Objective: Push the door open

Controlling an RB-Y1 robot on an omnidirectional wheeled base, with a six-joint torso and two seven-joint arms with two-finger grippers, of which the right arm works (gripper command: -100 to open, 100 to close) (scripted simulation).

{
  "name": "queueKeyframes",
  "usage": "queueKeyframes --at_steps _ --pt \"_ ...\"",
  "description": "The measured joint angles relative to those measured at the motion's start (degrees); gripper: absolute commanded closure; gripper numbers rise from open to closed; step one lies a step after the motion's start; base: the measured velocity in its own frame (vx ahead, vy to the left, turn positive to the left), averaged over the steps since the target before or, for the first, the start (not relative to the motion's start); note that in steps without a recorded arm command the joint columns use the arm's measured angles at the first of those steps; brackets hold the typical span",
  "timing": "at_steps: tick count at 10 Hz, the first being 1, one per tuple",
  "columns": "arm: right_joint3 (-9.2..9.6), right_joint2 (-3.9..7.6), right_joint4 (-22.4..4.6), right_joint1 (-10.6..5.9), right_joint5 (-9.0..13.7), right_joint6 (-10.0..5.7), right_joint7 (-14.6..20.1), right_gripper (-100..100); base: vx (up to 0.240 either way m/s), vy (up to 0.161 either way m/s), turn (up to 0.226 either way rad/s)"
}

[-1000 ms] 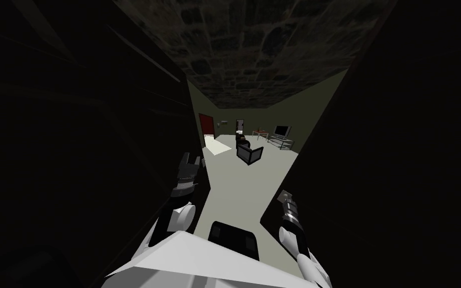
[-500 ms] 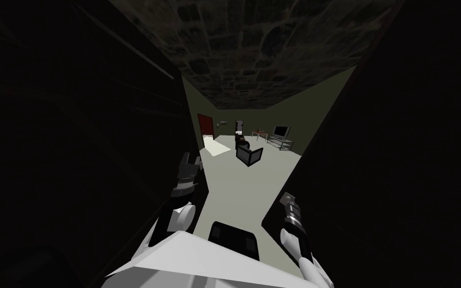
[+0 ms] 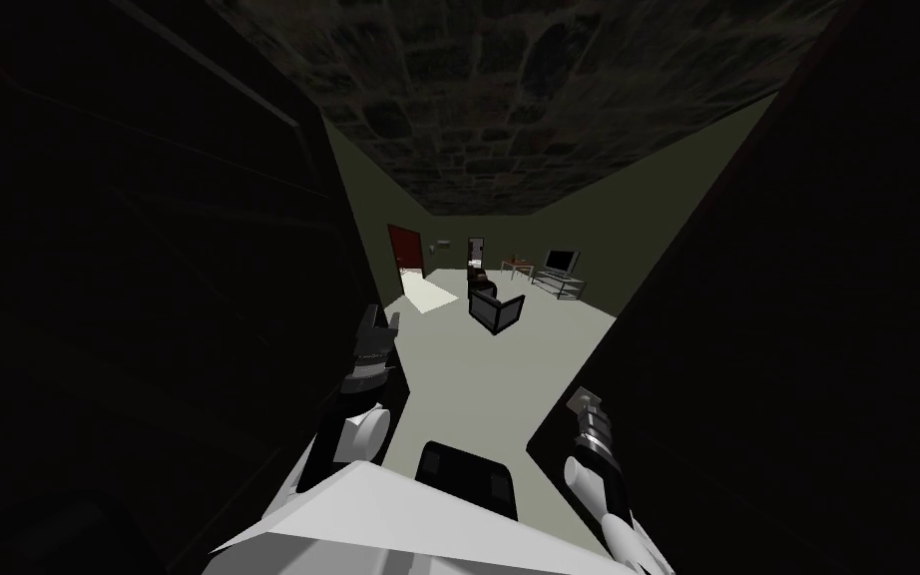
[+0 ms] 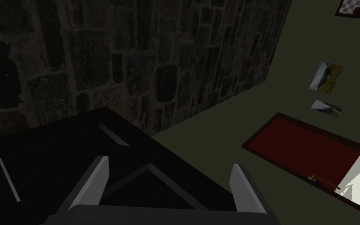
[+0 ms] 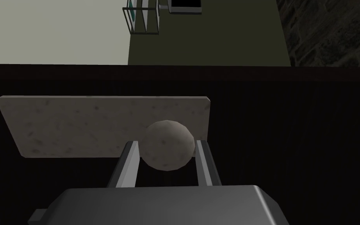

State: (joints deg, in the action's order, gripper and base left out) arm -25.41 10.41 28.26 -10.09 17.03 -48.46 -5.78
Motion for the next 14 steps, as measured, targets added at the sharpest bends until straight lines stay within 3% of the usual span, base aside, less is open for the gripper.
queueKeyframes --at_steps 3,5,7,8,9,10,11,12,13,14 --pt "-1.74 0.63 -1.62 -0.03 1.14 -0.67 -0.49 100 0.211 -0.009 -0.052" --pt "-2.5 0.84 -1.1 0.25 1.62 -0.6 -0.8 100 0.101 -0.036 -0.028" --pt "-3.44 0.35 0.12 1.06 2.27 0.16 -1.58 100 0.192 -0.054 -0.027" --pt "-3.83 0.99 -2.08 0.28 2.55 -0.76 -1.47 100 0.193 -0.037 -0.033" --pt "-4.44 1.04 -1.44 0.63 2.96 -0.62 -1.69 100 0.204 -0.036 -0.044" --pt "-4.96 1.75 -3.19 0.01 3.32 -1.45 -1.55 100 0.15 -0.042 -0.035" --pt "-5.37 1.77 -2.83 0.2 3.59 -1.63 -1.71 100 0.197 -0.084 -0.047" --pt "-6.07 2.06 -4.3 -0.41 4.07 -2.15 -2.0 100 0.168 -0.065 -0.014" --pt "-6.61 1.61 -2.36 0.6 4.42 -1.58 -2.5 100 0.169 -0.048 -0.031" --pt "-7.17 1.95 -2.56 0.55 4.81 -1.43 -2.7 100 0.189 -0.063 -0.044"
